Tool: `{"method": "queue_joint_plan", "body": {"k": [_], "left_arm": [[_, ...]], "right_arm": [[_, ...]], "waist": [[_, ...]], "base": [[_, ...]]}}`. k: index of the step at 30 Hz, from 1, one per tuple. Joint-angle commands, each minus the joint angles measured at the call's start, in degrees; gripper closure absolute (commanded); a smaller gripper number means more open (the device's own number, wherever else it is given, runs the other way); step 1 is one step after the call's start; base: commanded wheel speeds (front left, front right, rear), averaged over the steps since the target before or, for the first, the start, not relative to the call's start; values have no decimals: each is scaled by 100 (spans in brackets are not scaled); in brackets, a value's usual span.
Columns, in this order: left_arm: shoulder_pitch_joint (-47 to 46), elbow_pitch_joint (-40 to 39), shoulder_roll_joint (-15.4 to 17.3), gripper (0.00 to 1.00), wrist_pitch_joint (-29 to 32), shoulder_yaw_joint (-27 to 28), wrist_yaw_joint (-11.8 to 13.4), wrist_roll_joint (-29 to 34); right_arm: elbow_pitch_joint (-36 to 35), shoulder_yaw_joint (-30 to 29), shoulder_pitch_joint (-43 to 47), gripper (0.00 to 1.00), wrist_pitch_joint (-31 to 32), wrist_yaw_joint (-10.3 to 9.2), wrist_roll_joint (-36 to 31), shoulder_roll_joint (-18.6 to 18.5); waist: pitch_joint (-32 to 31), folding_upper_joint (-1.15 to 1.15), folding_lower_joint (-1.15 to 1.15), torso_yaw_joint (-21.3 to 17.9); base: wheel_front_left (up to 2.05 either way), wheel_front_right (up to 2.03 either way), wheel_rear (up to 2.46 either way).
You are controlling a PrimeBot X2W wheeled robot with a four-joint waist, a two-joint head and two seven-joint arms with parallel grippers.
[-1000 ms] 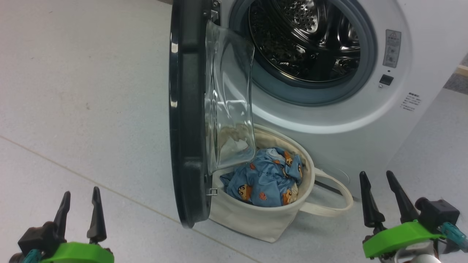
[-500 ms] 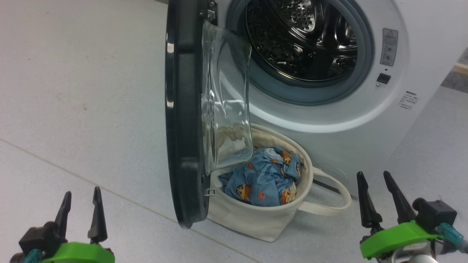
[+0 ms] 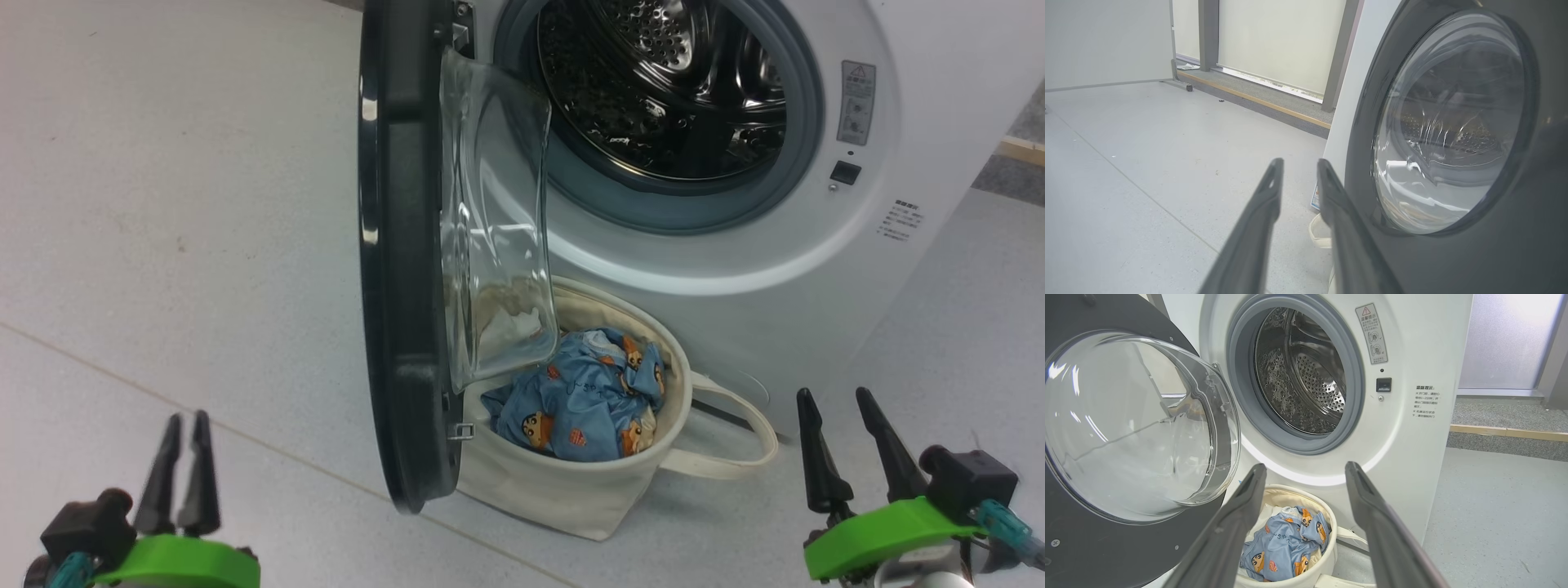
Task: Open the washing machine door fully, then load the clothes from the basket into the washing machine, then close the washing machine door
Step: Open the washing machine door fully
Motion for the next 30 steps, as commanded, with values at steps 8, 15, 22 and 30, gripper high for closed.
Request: {"method": "queue_joint_plan", "body": {"k": [8,15,22,30], "left_arm": [[-305,-1348,62,100,-69,-792,-66,-593],[-375,-2336,62,100,-69,-1621,-44,-867],[-300,-3314,62,100,-69,-2261,111,-838],[-42,-1780,62,100,21,-2938,343,-774]], "right_arm": [[-124,27,-125,0,-72,43,32,-41],[-144,35,-146,0,-72,43,77,-15],[-156,29,-130,0,-72,43,105,-7],[-138,43,-120,0,-72,43,128,-10]], "waist": [[-13,0,0,-6],[-21,0,0,-86],[-19,0,0,-244],[-33,0,0,-403]], "base": [[0,0,0],[0,0,0],[0,0,0],[0,0,0]]}}
